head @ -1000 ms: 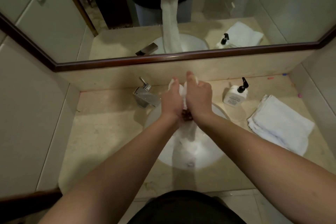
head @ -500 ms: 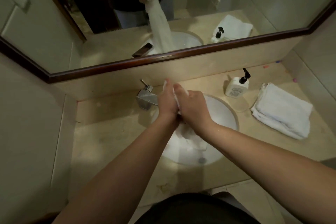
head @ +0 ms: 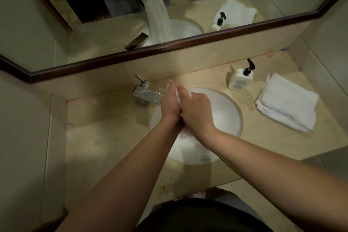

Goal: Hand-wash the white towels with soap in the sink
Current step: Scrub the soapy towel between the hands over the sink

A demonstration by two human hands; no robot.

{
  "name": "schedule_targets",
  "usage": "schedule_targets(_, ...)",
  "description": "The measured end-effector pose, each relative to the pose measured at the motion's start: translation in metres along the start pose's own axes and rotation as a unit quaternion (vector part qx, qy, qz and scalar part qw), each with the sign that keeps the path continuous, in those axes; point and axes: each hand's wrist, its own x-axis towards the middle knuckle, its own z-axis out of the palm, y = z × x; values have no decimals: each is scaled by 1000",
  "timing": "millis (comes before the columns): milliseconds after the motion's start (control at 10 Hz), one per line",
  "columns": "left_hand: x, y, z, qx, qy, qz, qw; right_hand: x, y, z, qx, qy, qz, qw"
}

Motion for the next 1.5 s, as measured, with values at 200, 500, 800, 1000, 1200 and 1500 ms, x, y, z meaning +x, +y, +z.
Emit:
schedule_targets(200, 9, -5, 14, 23, 23, -4, 999, 13, 5, -14, -8, 26, -7, 1000)
schedule_targets(500, 14, -8, 36, 70, -1, 20, 997, 64, 24, -46, 45, 49, 46, 997)
schedule_targets(800, 58, -40, 10, 297, 45, -14, 954, 89, 127, -76, 32, -111, 174, 978)
schedule_targets(1000, 111, -86, -5, 327, 10, -84, 941, 116, 172, -61, 37, -146, 273, 950)
schedule_targets(1200, 172, -135, -33, 238, 39, -180, 954, 140, 223, -36, 91, -130, 341, 927)
schedule_targets(1500, 202, -176, -57, 137, 66, -217, 964, 155, 290, -10, 121, -133, 359, 916)
